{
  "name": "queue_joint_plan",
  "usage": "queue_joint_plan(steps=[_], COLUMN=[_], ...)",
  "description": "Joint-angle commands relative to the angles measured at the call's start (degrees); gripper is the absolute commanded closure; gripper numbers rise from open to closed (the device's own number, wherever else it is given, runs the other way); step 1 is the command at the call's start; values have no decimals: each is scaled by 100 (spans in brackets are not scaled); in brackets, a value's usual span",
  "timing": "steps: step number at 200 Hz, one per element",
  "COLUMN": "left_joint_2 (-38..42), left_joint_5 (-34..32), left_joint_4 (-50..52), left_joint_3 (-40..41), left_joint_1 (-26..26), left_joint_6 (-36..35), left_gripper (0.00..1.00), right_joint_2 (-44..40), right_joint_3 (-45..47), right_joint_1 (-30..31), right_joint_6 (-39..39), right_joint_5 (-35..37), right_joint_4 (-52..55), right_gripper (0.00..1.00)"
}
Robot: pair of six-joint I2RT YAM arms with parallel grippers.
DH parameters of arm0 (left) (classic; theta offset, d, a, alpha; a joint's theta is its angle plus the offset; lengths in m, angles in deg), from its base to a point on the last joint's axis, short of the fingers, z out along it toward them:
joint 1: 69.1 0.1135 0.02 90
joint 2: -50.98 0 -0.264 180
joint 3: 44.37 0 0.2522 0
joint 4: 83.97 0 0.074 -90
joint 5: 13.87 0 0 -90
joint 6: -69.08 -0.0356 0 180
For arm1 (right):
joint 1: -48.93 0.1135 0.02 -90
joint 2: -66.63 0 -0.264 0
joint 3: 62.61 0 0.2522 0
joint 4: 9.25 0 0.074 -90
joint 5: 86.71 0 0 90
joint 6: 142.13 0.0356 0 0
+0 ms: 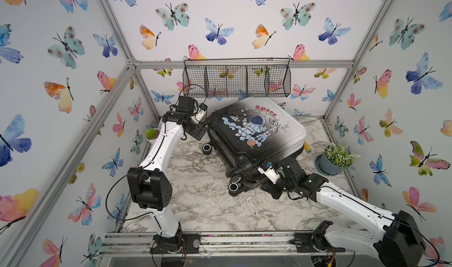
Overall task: Close the suitcase zippers
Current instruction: Zip the zipper on the suitcase.
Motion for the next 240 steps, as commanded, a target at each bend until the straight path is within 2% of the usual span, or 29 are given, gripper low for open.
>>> queue_joint_plan(steps=[1,34,69,82,95,118,155,174,192,208,240], left_joint_2=[-247,-654,-1017,-1110,-1277,-1312,-1176,-1175,-949,-921,-777], left_joint_5=[678,1437,1782,1525,1230,1368,1707,1330,893,986,1136], left_joint_4=[-25,246,318,342,302,290,341,377,354,397,545], left_joint_3=[-341,-629,-807,-766,-680,-772,-816,-696,-514,-531,-402], left_joint_1=[113,119,125,124,146,220,220,229,243,375,558], left_joint_6=[-400,-464,-416,-400,-428,-356,-330,-314,-274,-67,72], left_gripper=[2,5,10,19,33,53,67,66,58,51,26], right_joint_2=[15,74,124,130,124,124,225,250,255,250,350], right_joint_3=[-297,-314,-341,-350,-367,-368,-394,-409,-429,-431,-473], right_joint_1=[-97,-100,-109,-109,-114,-118,-118,-118,-118,-118,-117], right_joint_6=[0,3,-2,-1,-6,3,-25,-47,-63,-74,-110], right_joint_5=[-3,-17,16,36,51,45,-63,-69,-62,-61,-96], right_joint_4=[-339,-335,-312,-296,-266,-260,-246,-234,-199,-190,-159], right_gripper=[98,97,97,97,98,98,98,98,98,98,98])
